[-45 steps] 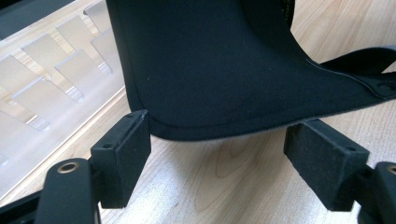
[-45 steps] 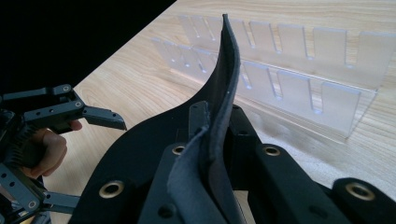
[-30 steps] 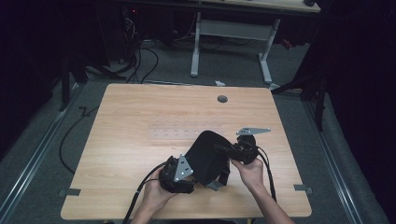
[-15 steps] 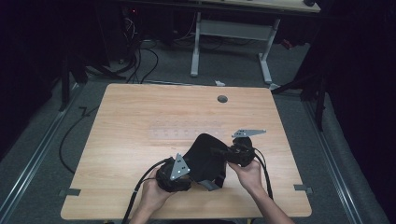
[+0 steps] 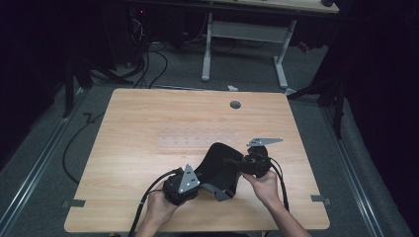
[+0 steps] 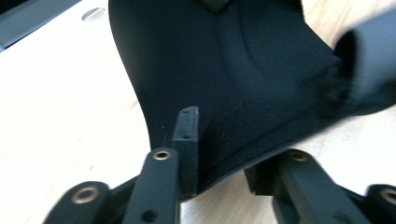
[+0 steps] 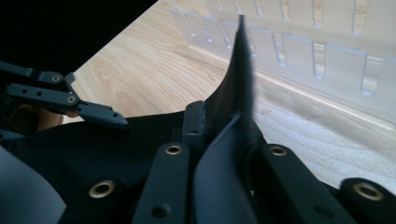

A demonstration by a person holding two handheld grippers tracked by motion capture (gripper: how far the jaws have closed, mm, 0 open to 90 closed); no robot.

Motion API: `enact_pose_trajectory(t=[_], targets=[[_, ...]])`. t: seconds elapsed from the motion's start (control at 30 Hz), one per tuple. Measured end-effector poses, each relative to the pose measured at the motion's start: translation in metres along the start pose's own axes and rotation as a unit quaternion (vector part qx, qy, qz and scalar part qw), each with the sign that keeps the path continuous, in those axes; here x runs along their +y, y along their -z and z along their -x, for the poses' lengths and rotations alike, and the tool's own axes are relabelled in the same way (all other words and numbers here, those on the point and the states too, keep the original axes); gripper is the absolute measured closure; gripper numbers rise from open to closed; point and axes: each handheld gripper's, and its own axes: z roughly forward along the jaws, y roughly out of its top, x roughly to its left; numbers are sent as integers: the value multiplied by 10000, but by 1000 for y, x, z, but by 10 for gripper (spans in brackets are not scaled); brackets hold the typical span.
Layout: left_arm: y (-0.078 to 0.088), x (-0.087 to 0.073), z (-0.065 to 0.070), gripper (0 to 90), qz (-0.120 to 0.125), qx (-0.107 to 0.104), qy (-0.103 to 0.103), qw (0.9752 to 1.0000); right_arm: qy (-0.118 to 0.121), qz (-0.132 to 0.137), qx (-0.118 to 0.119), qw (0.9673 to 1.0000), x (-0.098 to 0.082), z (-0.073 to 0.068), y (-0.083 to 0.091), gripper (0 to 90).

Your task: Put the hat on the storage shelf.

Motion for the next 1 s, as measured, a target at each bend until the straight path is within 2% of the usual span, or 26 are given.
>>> enact_pose_trajectory(t=[0.1, 0.27, 0.3, 0.33, 0.37, 0.47, 0.57, 0.6, 0.63, 0.77, 0.8, 0.9, 1.0], targets=[[3, 2, 1, 751, -29, -116, 15, 9999, -49, 8, 71, 10000, -2, 1, 0, 760], [8, 5, 5, 863, -118, -511, 85, 9986, -117, 79, 82, 9999, -4, 4, 0, 706], [8, 4, 7, 866, -159, -527, 24, 9985, -121, 98, 105, 9998, -4, 5, 0, 707], [8, 3, 9, 867, -212, -520, -81, 9984, -118, 97, 112, 9998, -4, 4, 0, 711], [8, 3, 9, 868, -227, -522, -94, 9983, -73, 83, 105, 9999, -4, 3, 0, 714], [12, 5, 7, 869, -182, -564, -3, 9982, -22, 63, 90, 9999, -5, 1, 0, 689], [18, 8, 3, 869, -114, -601, 108, 9981, -34, 142, 215, 9997, -4, 2, 0, 628], [19, 9, 2, 869, -99, -612, 145, 9980, -20, 207, 278, 9994, -4, 2, 1, 579], [21, 9, 1, 869, -69, -621, 197, 9978, -20, 207, 278, 9994, -4, 2, 1, 579], [23, 11, -4, 869, -35, -536, 278, 9982, -29, 401, 285, 9988, -6, 3, 8, 488], [24, 10, -5, 869, -58, -505, 243, 9984, -51, 471, 285, 9985, -7, 5, 11, 473], [25, 9, -8, 869, -25, -440, 277, 9986, -121, 701, 261, 9971, -9, 10, 21, 443], [28, 12, -11, 869, 85, -383, 371, 9985, -150, 813, 116, 9965, -13, 16, 29, 434]])
